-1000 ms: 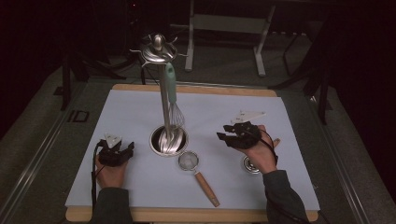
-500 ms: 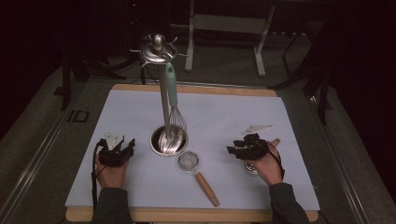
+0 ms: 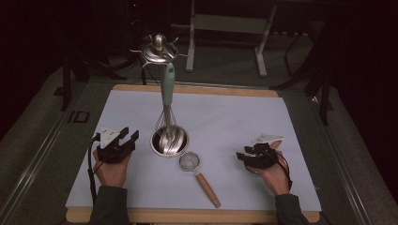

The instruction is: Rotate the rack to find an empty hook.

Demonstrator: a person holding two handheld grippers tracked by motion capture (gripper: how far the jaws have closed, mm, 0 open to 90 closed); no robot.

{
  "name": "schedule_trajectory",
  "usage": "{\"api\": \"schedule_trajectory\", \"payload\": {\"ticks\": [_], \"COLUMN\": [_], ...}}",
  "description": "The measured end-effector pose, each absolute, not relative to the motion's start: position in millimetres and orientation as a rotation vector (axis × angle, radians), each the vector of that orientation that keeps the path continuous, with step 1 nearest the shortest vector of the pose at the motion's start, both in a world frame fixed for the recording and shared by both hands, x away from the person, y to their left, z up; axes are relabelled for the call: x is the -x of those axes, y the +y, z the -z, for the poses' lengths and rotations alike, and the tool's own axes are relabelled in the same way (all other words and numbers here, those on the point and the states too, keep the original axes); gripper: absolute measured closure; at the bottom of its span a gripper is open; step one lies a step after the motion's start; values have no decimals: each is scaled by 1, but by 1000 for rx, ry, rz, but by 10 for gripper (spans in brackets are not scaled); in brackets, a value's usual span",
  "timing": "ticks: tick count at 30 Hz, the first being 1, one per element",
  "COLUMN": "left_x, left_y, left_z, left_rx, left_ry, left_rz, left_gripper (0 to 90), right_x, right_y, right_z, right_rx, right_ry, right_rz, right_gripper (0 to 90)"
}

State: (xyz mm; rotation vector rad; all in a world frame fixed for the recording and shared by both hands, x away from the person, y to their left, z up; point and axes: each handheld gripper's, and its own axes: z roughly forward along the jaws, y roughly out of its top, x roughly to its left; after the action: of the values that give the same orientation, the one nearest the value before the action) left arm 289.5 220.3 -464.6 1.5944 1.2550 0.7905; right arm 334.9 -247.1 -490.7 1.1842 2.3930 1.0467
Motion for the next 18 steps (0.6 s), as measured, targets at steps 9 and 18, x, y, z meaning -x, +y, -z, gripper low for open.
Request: {"api": "schedule_trajectory", "payload": {"ticks": [9, 18], "left_x": [-282, -276], "left_y": [209, 201], "left_z": [432, 402], "left_rx": [-1514, -1451], "left_ry": [1176, 1075], "left_rz": [-843, -859], "left_gripper": [674, 794], "right_x": [-331, -325], "right_y": [-243, -242], "right_z": [500, 502], "right_rx": [-1176, -1175], "right_ry": [2401, 2387], "right_rz": [-979, -948], "right_gripper": [514, 503]}}
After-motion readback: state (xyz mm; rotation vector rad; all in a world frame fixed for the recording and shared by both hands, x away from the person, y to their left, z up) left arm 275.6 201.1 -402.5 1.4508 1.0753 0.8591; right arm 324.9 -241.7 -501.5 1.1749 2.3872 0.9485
